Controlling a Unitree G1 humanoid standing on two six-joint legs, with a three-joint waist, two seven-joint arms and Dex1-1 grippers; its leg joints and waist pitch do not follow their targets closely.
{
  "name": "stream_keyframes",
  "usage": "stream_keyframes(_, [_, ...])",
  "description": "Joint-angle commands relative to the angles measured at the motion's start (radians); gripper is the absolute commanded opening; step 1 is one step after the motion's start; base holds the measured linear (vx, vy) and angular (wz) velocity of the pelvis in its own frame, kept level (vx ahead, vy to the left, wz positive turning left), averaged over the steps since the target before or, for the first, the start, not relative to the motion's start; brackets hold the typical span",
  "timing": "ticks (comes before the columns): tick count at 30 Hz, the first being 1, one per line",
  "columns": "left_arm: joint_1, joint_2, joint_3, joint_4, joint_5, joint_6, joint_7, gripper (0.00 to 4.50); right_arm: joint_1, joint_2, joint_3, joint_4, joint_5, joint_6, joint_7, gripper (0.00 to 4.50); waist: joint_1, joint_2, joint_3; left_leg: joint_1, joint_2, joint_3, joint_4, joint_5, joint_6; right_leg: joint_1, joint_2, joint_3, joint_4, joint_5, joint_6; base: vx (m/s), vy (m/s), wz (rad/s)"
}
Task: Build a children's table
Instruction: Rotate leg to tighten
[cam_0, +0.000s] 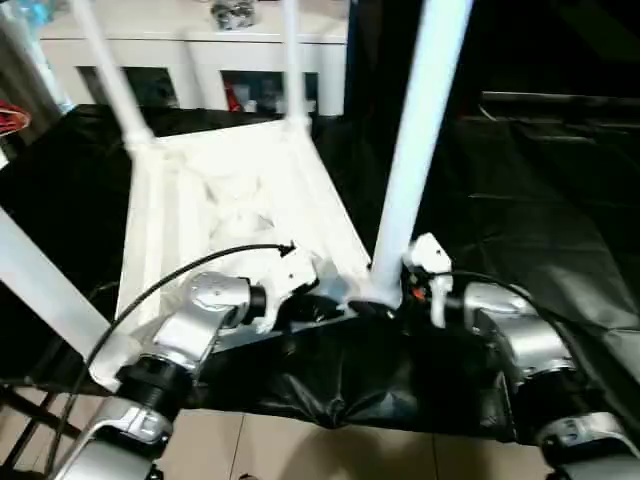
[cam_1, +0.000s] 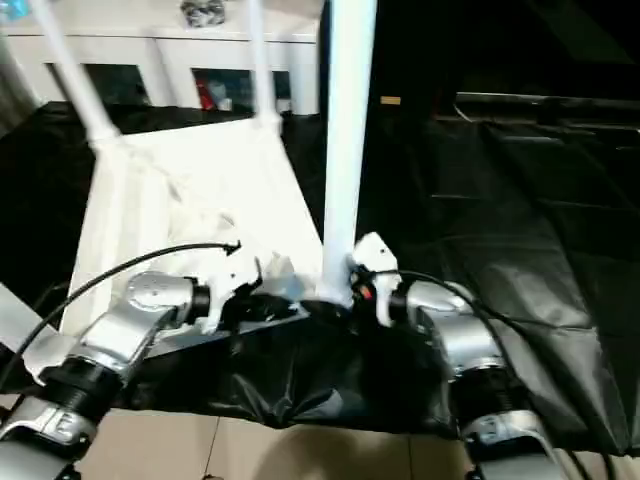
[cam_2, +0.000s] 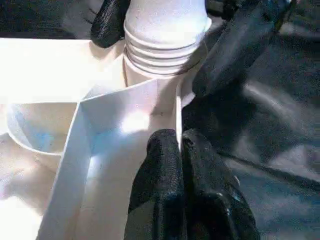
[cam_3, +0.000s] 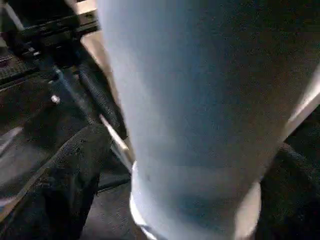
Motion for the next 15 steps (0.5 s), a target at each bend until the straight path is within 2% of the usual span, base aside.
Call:
stream_keyframes(1, [0.002,0.016,-0.002,-0.036,-0.028,-0.021,-0.038,0.00,-0.001,-0.023,0.011,-0.034,0.019,0.004,0.033,4.01,0.003,-0.010,-0.065,0.008,0.040,-0.008,-0.068,-0.249,0.062,0.052,-0.052,0.041,-0.073,-0.254,-0.238,0.000,0.000,0.00])
stream_keyframes(3, [0.001,0.029,0.000,-0.033,-0.031,-0.024,-0.051,0.00,-0.007,-0.032,0.007,-0.036,0.027,0.008,0.049,3.90,0.002,-0.010,-0.066,0.008,0.040,-0.007,-0.068,-0.240,0.063,0.051,-0.051,0.041,-0.071,-0.237,-0.240,0.000,0.000,0.00])
stream_keyframes(4, [0.001,0.029,0.000,-0.033,-0.031,-0.024,-0.051,0.00,-0.007,-0.032,0.007,-0.036,0.027,0.008,0.049,3.60,0.002,-0.011,-0.067,0.008,0.040,-0.007,-0.067,-0.234,0.066,0.052,-0.051,0.041,-0.070,-0.227,-0.243,0.000,0.000,0.00])
stream_keyframes(7, [0.000,0.039,0.003,-0.028,-0.029,-0.028,-0.056,0.00,-0.009,-0.042,0.014,-0.033,0.015,0.001,0.063,3.52,0.002,-0.012,-0.067,0.006,0.039,-0.007,-0.066,-0.226,0.067,0.053,-0.051,0.040,-0.069,-0.223,-0.247,0.000,0.000,0.00])
stream_keyframes(8, [0.001,0.040,0.004,-0.029,-0.029,-0.028,-0.057,0.00,-0.008,-0.043,0.014,-0.034,0.012,0.000,0.066,3.38,0.002,-0.015,-0.067,0.006,0.039,-0.006,-0.065,-0.226,0.068,0.053,-0.051,0.040,-0.069,-0.226,-0.247,0.000,0.000,0.00])
stream_keyframes(15, [0.007,0.044,0.003,-0.033,-0.034,-0.028,-0.059,0.00,-0.001,-0.043,0.033,-0.038,0.008,-0.006,0.068,2.82,0.003,-0.013,-0.067,0.006,0.039,-0.006,-0.064,-0.216,0.068,0.053,-0.051,0.040,-0.068,-0.223,-0.246,0.000,0.000,0.00])
